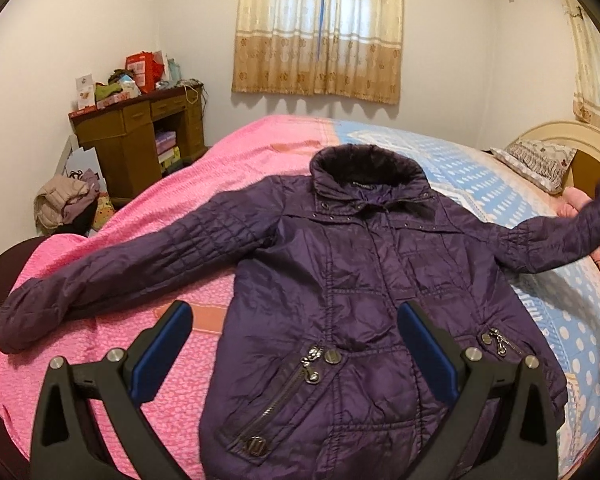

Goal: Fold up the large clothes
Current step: 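Lift the sleeve cuff with the right tool and fold it across the jacket body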

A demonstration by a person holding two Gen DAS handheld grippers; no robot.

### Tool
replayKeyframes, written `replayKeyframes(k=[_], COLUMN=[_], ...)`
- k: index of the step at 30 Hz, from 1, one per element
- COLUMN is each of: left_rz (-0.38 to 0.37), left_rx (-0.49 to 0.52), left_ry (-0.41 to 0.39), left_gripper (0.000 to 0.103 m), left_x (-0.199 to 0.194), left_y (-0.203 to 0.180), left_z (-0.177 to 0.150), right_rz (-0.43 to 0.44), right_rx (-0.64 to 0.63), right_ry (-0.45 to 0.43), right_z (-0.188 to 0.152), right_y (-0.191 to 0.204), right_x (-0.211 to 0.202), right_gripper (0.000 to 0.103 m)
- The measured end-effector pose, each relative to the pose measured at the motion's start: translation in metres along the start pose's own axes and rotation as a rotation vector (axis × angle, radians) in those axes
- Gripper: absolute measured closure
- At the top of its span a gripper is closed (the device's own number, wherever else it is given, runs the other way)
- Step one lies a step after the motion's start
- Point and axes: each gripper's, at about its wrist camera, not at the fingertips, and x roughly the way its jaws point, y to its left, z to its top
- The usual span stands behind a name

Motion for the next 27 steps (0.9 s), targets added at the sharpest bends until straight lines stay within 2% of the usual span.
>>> replayKeyframes(k=[6,11,14,19,27], left_rz=[-0.012,-0.012,-0.012,-0.015,-0.008], left_rx=[-0.051,-0.064,-0.075,-0.094,-0.108], left_ry=[-0.017,-0.015,-0.015,-0.008,-0.003], left_gripper=[0.000,0.000,0.000,0.000,0.000], left_x=[-0.003,-0.003,-0.002,0.001,0.004], left_y=[0.019,0.028,0.033,0.041,0.049], left_z=[0.001,-0.004,-0.006,-0.007,-0.007], right_rz=[0.101,0.179,0.233,0.294,0.385], right_rx=[-0.226,-0.417,-0.518,-0.663,-0.859], right_ry=[0.015,0.059,0.103,0.180,0.340], right_z=[0.002,-0.023,-0.052,-0.100,-0.203], right_y=[0.109,0.190,0.234,0.286,0.342], right_x=[0.013,0.028,0.036,0.054,0.089], right_gripper=[0.077,0.077,0.077,0.077,0.079])
